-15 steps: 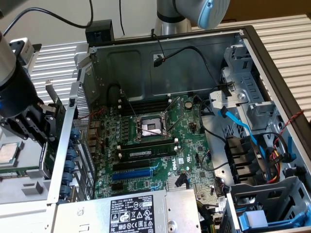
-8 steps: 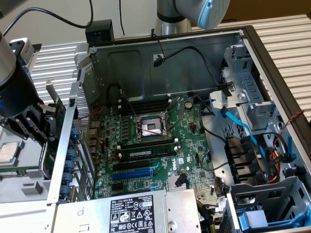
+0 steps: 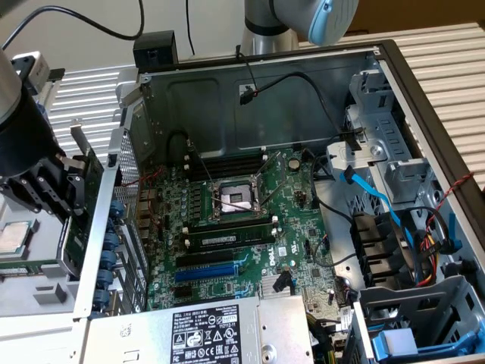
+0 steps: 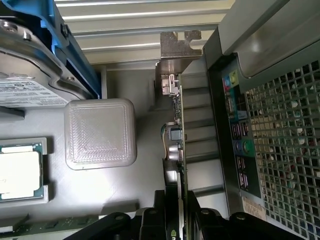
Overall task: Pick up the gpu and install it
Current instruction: 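Pick up the gpu and move the gpu toward the slot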
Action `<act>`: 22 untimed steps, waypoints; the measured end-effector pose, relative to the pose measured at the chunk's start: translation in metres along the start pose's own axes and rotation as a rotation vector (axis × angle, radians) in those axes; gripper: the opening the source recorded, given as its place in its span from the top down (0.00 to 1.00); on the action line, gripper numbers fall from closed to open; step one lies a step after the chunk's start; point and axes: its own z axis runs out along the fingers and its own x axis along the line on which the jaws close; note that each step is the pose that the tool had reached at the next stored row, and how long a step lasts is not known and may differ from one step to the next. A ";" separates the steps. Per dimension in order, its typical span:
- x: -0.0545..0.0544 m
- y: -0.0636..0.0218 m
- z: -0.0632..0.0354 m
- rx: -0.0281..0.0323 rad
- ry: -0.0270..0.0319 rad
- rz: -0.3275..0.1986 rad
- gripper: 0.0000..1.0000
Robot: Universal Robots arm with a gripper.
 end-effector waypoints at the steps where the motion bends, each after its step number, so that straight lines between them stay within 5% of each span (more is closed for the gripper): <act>1: 0.000 0.0003 -0.0031 -0.0001 0.0000 0.000 0.73; 12: -0.004 0.0030 -0.0316 -0.0062 0.0009 0.001 0.73; 22: -0.003 0.0008 -0.0224 -0.0060 0.0031 0.004 0.73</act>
